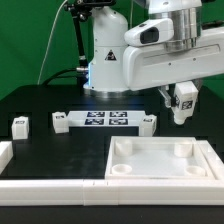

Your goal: Assemble one leg

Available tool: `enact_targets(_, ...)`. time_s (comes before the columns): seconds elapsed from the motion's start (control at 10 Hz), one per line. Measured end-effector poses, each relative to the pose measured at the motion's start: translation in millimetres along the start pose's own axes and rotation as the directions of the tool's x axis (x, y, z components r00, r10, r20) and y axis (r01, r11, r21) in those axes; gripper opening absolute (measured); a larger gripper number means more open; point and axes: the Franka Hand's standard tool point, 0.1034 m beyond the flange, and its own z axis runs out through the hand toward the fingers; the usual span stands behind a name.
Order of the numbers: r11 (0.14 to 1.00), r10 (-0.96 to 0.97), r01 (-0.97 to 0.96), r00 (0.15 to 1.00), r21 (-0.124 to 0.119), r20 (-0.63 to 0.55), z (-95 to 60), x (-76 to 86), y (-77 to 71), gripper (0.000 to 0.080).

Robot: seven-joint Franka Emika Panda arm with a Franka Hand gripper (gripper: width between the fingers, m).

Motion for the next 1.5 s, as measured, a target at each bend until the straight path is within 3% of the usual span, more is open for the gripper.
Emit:
enact_targets(0.2, 1.0, 0.0, 0.0, 1.0, 0.0, 0.002, 1.2, 0.1, 0.7, 0.0289)
enact_targets(0.3, 1.0, 0.006, -0.006, 1.0, 0.002, -0.001, 4.0, 7.6, 5.2, 0.0289)
enact_targets(0.6, 1.0, -0.009, 0.009, 0.999, 0.005, -0.044, -3.1, 58.0, 25.0, 0.0289)
enact_targets(0.9, 0.996, -0.085, 0.086, 0.994, 0.016, -0.061, -4.7, 98.7, 33.4, 0.0289)
enact_targets(1.0, 0.994, -0.108, 0.109, 0.991, 0.011, -0.083, -7.6, 104.8, 35.4, 0.0289)
enact_targets(1.2, 0.994, -0.108, 0.109, 0.989, 0.003, -0.099, -3.8, 102.3, 36.0, 0.0289)
enact_targets(1.3, 0.994, -0.11, 0.11, 0.983, -0.013, -0.15, -5.9, 108.3, 39.2, 0.0289)
enact_targets(1.4, 0.994, -0.106, 0.097, 0.96, -0.047, -0.261, -5.3, 111.2, 46.3, 0.0289)
enact_targets(1.5, 0.995, -0.098, 0.085, 0.955, -0.057, -0.281, 2.7, 101.8, 48.7, 0.0289)
